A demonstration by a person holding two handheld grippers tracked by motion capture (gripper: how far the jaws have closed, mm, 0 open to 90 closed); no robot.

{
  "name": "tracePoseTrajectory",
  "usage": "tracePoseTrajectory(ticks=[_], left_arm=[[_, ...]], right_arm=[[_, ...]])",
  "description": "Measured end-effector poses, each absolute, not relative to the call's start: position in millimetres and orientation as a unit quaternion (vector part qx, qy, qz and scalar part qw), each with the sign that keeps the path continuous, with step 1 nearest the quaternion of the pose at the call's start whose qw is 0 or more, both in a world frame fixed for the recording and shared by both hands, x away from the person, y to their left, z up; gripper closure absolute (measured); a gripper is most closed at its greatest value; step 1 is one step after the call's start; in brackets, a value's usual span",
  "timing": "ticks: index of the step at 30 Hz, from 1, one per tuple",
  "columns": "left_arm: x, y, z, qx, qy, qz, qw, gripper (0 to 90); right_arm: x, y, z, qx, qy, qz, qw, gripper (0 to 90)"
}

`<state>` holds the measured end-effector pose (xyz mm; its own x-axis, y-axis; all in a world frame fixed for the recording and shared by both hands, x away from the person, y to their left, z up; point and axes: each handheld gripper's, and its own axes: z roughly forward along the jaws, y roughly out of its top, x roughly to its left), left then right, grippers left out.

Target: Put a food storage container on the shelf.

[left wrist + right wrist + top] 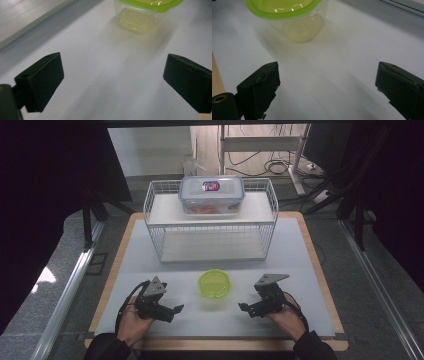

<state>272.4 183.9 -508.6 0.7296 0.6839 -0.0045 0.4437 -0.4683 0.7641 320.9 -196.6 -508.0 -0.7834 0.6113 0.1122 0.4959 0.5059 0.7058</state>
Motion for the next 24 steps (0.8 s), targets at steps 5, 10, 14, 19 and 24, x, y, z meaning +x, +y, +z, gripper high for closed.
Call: tracePoseTrajectory(ticks=[5, 10, 14, 19, 24], left_arm=[[273.0, 185.6, -509.6, 0.839, 0.337, 0.153, 0.398, 1.9], [273.0, 183.6, -511.1, 0.843, 0.334, 0.155, 0.392, 2.0], [273.2, 183.1, -511.9, 0.845, 0.332, 0.154, 0.390, 2.1], [273.7, 181.9, -513.5, 0.848, 0.330, 0.151, 0.387, 2.4], [273.6, 180.7, -514.3, 0.850, 0.328, 0.149, 0.384, 2.9]], right_arm=[[324.7, -195.3, -504.1, 0.337, 0.852, 0.395, 0.067, 2.2], [330.0, -191.5, -493.4, 0.340, 0.847, 0.404, 0.060, 4.2], [337.8, -187.3, -487.9, 0.337, 0.848, 0.406, 0.043, 15.2], [351.1, -181.1, -484.0, 0.352, 0.835, 0.423, 0.012, 27.7], [364.2, -168.0, -482.7, 0.362, 0.827, 0.430, -0.021, 37.7]])
